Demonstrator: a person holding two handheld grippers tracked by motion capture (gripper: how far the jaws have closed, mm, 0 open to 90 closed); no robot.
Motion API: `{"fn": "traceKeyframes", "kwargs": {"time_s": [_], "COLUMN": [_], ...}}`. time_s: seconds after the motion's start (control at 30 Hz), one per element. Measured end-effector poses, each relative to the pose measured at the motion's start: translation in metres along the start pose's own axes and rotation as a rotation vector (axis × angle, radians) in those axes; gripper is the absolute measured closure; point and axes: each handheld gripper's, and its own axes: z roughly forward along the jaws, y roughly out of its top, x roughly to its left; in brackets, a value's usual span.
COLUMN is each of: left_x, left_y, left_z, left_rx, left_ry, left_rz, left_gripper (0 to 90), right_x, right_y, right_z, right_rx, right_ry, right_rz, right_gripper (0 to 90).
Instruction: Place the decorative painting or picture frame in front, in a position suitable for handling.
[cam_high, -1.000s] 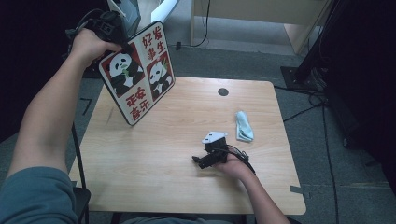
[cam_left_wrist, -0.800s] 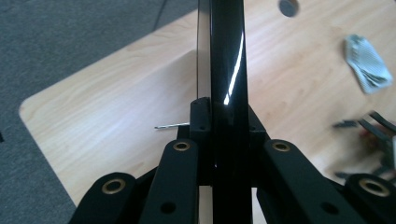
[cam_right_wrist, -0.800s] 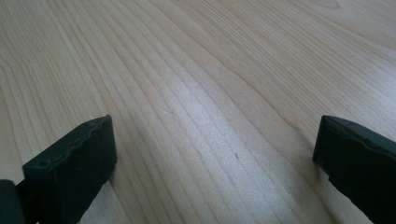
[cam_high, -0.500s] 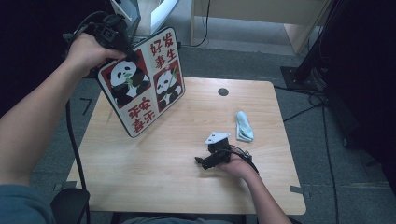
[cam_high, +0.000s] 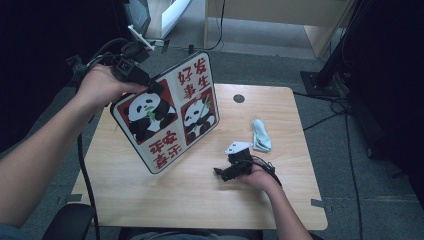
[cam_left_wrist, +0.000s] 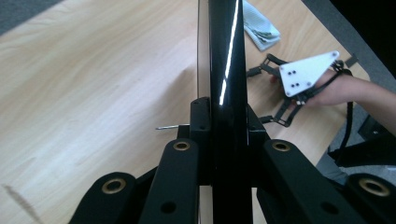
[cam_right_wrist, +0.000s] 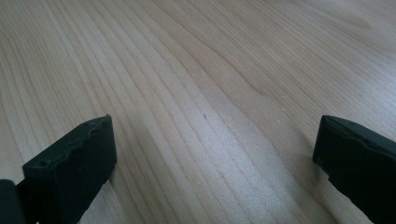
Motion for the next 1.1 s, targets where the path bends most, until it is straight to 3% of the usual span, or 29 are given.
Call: {"fn": "traceKeyframes", "kwargs": {"time_s": [0.17, 0.23, 0.47, 0.63, 0.7, 0.77, 0.9, 1.0, 1.1], "left_x": [-0.006, -0.005, -0.003, -0.001, -0.001, -0.001, 0.0, 0.002, 0.001], "left_y": [-0.007, -0.008, -0.01, -0.011, -0.011, -0.011, -0.013, -0.015, -0.02], "left_z": [0.018, 0.024, 0.025, 0.025, 0.024, 0.024, 0.021, 0.016, 0.01], "left_rx": [0.012, 0.015, 0.016, 0.016, 0.017, 0.012, -0.03, -0.059, -0.101], "left_ry": [-0.008, -0.013, -0.011, 0.013, 0.003, 0.007, -0.001, -0.008, -0.004], "left_rz": [0.017, 0.001, -0.027, -0.017, -0.01, -0.006, 0.009, 0.008, 0.034], "left_gripper": [81.8, 81.7, 81.5, 80.1, 70.5, 67.1, 54.3, 50.8, 46.0], "right_x": [0.0, 0.0, 0.0, 0.0, 0.0, 0.0, 0.0, 0.0, 0.0], "right_y": [0.0, 0.0, 0.0, 0.0, 0.0, 0.0, 0.0, 0.0, 0.0], "right_z": [0.0, 0.0, 0.0, 0.0, 0.0, 0.0, 0.0, 0.0, 0.0], "right_rx": [0.001, 0.001, 0.001, 0.001, 0.0, 0.001, 0.001, 0.001, 0.001], "right_ry": [0.0, -0.001, -0.003, -0.003, -0.003, -0.003, -0.003, -0.003, -0.003], "right_rz": [0.003, 0.004, 0.006, 0.006, 0.006, 0.006, 0.006, 0.006, 0.006], "right_gripper": [0.0, 0.0, 0.0, 0.0, 0.0, 0.0, 0.0, 0.0, 0.0]}}
